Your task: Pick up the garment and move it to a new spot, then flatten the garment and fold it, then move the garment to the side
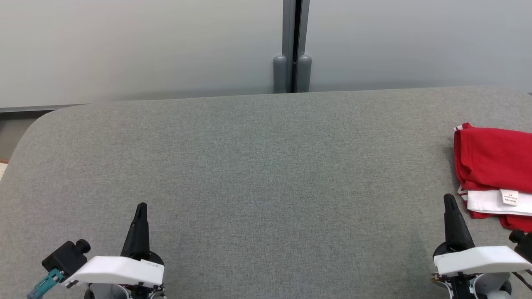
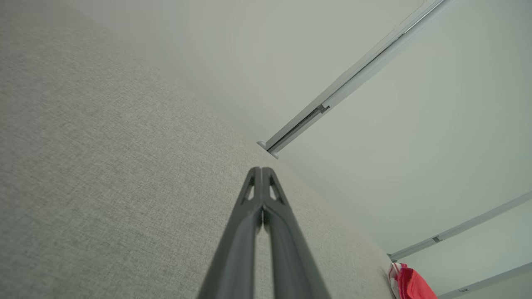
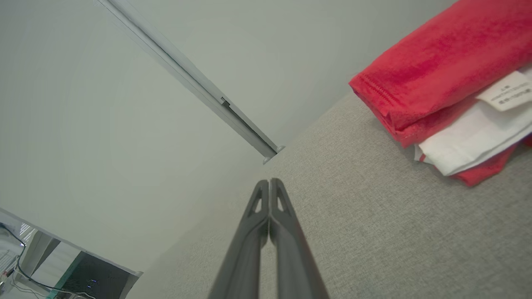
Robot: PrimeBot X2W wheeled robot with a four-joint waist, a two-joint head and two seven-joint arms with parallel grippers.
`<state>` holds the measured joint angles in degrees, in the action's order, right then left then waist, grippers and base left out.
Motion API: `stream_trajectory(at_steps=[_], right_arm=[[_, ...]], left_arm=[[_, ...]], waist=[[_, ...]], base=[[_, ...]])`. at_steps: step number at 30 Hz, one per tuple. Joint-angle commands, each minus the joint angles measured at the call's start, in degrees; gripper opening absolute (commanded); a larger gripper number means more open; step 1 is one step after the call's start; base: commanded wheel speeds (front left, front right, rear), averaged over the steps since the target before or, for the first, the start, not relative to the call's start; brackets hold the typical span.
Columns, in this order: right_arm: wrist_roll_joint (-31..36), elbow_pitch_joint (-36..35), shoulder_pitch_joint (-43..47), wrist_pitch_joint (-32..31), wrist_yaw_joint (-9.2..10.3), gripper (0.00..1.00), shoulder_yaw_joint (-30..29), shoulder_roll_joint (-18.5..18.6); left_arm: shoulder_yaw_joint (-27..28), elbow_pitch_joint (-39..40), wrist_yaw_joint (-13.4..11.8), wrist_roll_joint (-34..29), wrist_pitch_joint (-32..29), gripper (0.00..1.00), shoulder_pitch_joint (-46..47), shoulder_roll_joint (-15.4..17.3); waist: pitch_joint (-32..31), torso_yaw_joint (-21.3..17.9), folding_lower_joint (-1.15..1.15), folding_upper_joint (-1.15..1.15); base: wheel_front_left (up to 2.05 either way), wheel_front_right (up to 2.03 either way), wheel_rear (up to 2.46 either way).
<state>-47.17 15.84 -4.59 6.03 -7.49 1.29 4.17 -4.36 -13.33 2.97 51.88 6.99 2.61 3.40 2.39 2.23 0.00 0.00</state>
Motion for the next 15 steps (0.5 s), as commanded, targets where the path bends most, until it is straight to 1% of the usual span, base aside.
stream_trajectory(at_steps=[1, 15], right_arm=[[-1.8, -0.9, -1.1, -0.5, -0.01, 0.0, -0.4, 0.1], [-11.5, -1.2, -1.4, -3.1, -0.01, 0.0, -2.0, -0.1]], left_arm=[[0.6, 0.7, 0.4, 1.7, -0.4, 0.0, 1.5, 0.5], [2.4, 0.4, 1.4, 10.7, -2.9, 0.0, 2.2, 0.7]], waist=[[0.0, 0.0, 0.0, 0.0], [-0.4, -0.4, 0.0, 0.0]], base=[[0.0, 0.0, 0.0], [0.0, 0.0, 0.0]])
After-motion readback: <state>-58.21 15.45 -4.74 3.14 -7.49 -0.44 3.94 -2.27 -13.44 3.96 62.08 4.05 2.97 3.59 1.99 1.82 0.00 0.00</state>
